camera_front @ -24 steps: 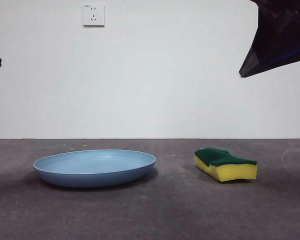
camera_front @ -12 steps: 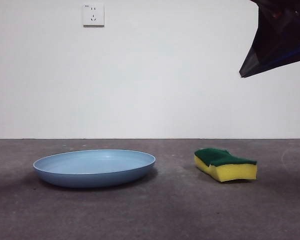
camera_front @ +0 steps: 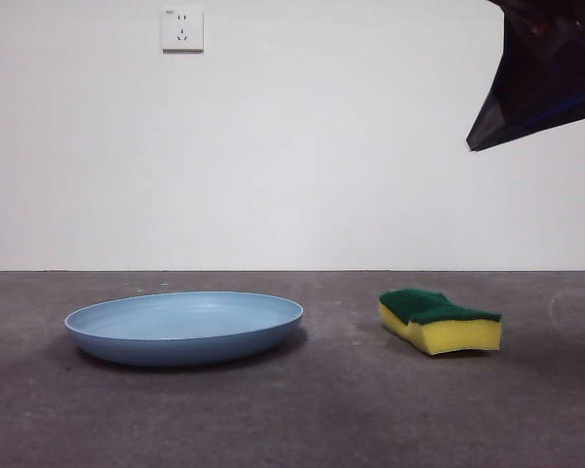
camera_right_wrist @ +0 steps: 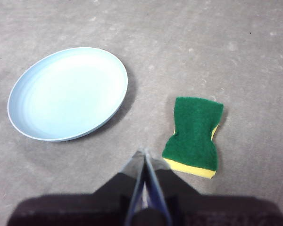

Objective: Pick up the plate,pick up the cloth,clean the plate with the cloth

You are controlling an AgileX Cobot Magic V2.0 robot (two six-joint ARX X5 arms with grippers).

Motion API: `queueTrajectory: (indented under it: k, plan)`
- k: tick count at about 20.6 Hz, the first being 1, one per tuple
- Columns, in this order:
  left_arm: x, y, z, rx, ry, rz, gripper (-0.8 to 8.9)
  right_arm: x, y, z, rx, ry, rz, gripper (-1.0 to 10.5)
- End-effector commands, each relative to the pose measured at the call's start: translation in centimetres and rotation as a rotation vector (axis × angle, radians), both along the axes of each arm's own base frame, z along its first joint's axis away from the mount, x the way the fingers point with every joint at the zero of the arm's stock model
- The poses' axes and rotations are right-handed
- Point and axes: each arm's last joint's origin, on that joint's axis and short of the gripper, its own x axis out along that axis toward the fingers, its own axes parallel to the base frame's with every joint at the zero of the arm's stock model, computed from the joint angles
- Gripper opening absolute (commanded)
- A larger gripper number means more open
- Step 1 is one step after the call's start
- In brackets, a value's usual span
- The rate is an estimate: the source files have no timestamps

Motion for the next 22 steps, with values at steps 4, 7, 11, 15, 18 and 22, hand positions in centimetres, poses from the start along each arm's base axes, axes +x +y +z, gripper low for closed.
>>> queueTrajectory:
  k: [4,7,11,15,18,22]
  plan:
    - [0.3,0.2,-3.4,-0.051,0.068,0.03,-0.03,0.0,0.0,-0.2,0.005,0.004,-0.007,-0.1]
    - [0.2,0.4,-4.2,-0.043,0.151,0.045,-0.03,0.0,0.0,-0.2,0.005,0.004,-0.007,-0.1]
    - [0.2,0.4,-4.2,-0.047,0.15,0.051,-0.03,0.0,0.0,-0.2,0.005,0.004,-0.007,-0.1]
    - [0.2,0.4,-4.2,-0.047,0.15,0.053,-0.03,0.0,0.0,-0.2,0.005,0.004,-0.007,-0.1]
    - [0.2,0.4,-4.2,-0.047,0.15,0.053,-0.03,0.0,0.0,-0.2,0.005,0.004,-0.007,-0.1]
    - [0.2,0.4,-4.2,-0.047,0.15,0.053,-0.03,0.0,0.0,-0.2,0.005,0.004,-0.007,-0.1]
